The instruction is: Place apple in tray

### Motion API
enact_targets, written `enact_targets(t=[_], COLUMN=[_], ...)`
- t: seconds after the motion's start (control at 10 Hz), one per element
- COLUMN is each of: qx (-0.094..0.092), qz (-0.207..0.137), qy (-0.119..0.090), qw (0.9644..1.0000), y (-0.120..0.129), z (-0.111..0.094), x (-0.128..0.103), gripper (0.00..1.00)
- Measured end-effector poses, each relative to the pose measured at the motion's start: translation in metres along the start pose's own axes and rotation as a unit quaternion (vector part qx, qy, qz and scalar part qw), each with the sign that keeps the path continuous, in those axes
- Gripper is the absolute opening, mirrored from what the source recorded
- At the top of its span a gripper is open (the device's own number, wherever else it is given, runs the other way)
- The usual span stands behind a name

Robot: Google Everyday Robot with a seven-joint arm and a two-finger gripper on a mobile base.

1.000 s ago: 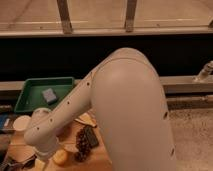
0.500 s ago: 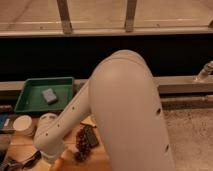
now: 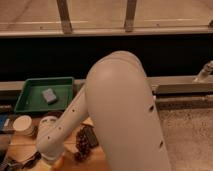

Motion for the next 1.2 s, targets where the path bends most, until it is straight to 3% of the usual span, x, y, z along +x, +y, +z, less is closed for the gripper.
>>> enact_targets(t=[0.2,0.8,1.0,1.2], qx=[-0.007,-0.004,-0.018,-0.023], qz=[-0.009,-0.016,0.004,0.020], qy=[-0.003,-0.003,-0.024,-0.048], qw=[0.9999,0.9999,0.9995,0.9984], y=[0.008,0.017,0.010,-0.001], z=[0.009,0.004,-0.012,-0.044], x=[-0.002,0.003,0.002,-0.002], gripper=[0.74,0.15,0.01,0.00])
